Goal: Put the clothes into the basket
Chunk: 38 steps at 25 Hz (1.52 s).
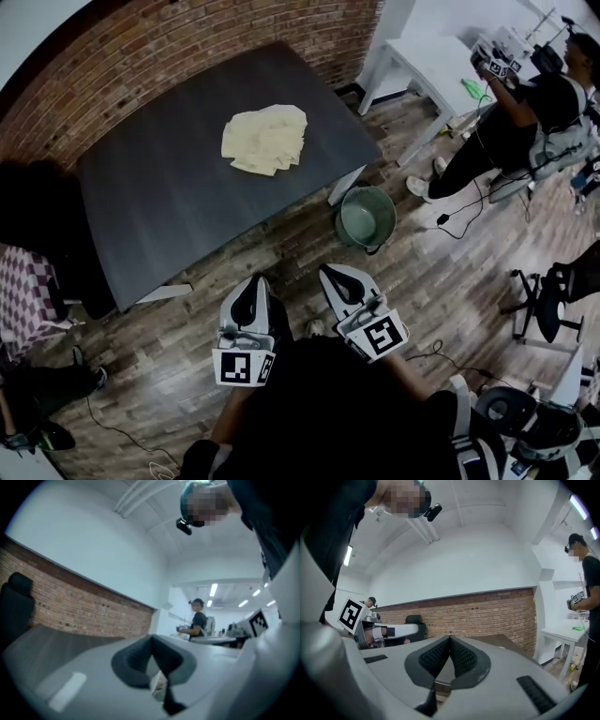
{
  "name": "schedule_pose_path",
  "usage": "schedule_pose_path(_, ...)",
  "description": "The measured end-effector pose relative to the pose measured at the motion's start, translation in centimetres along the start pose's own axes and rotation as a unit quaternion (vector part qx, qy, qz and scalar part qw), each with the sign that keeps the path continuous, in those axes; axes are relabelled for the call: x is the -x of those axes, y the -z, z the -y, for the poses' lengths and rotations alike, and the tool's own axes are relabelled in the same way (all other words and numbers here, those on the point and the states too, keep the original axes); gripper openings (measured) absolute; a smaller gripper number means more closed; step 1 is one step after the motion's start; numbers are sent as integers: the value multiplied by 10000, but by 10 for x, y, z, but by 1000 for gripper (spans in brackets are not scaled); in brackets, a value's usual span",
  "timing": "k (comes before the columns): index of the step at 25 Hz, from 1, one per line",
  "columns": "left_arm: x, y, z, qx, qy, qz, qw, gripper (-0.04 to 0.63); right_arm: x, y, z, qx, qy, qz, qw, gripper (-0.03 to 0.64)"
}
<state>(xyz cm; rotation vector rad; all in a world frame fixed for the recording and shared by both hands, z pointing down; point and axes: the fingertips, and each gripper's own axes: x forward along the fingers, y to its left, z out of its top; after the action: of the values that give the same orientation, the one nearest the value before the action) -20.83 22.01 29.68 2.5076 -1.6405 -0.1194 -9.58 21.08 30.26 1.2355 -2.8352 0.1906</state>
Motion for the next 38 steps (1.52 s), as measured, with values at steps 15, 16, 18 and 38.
schedule_pose_path(15,-74,-20,-114,72,669,-282,9973,5,-141,-16,15,158,273,-249,9992,8)
schedule_pose_path(16,-76,-20,-120,61,699,-287,9971,5,-147,-15,16,186,310,-276,9990,8)
schedule_pose_path(18,-82,-19,-131,20,757,-288,9967,5,-158,-13,18,216,384,-311,9985,8)
schedule_pose_path(38,-157,-8,-182,83,614,-478,9969,5,-247,25,75,9,132,-873,9961,51)
